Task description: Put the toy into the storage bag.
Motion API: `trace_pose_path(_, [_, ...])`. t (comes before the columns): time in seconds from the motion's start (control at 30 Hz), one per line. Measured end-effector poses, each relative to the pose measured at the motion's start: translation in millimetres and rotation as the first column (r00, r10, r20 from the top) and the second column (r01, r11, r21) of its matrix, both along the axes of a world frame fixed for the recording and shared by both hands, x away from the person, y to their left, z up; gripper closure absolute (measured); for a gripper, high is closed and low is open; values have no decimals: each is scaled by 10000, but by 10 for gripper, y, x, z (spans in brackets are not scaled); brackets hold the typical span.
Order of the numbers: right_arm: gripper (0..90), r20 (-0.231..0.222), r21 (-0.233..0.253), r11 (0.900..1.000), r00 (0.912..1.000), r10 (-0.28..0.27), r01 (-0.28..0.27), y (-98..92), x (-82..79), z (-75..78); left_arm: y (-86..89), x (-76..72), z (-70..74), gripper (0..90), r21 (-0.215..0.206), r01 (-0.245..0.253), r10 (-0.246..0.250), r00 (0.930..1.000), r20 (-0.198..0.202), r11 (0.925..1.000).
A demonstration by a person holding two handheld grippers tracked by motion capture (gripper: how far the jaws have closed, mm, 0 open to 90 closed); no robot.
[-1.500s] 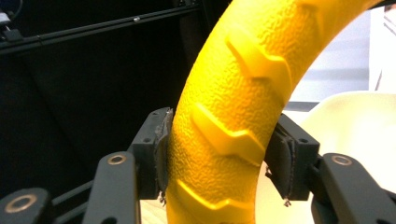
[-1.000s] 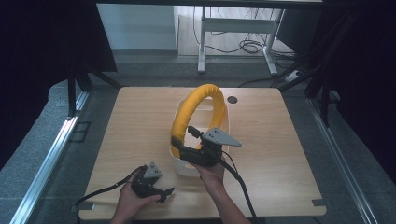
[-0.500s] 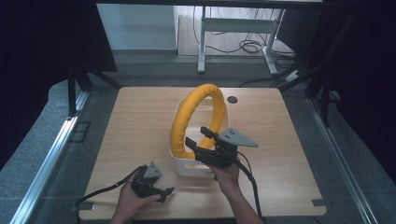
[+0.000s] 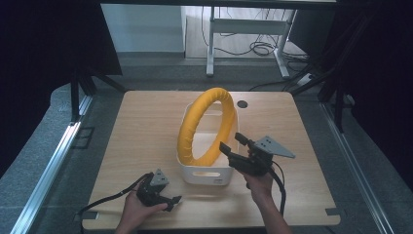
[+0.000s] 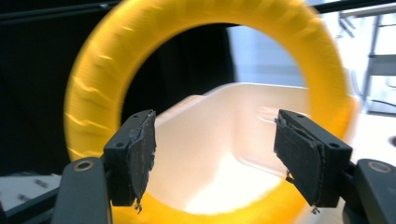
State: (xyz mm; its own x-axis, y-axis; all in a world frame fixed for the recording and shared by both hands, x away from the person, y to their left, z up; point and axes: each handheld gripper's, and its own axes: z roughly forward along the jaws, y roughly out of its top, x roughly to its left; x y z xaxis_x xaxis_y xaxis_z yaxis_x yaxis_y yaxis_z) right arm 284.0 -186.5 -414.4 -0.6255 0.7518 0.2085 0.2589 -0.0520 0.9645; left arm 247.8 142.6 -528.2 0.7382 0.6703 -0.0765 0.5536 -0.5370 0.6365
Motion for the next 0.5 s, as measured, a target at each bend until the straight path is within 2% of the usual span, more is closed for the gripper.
trace_pose_path(0.27, [295, -297, -489, 9931, 9937, -1084, 1069, -479, -2, -201, -1, 1, -6, 150, 61, -37, 37, 10000, 69, 10000])
trace_pose_path(0.5, [306, -512, -666, 9849, 9853, -1631, 1596, -751, 5, -347, 12, -5, 11, 150, 55, -21, 20, 9999, 150, 10000])
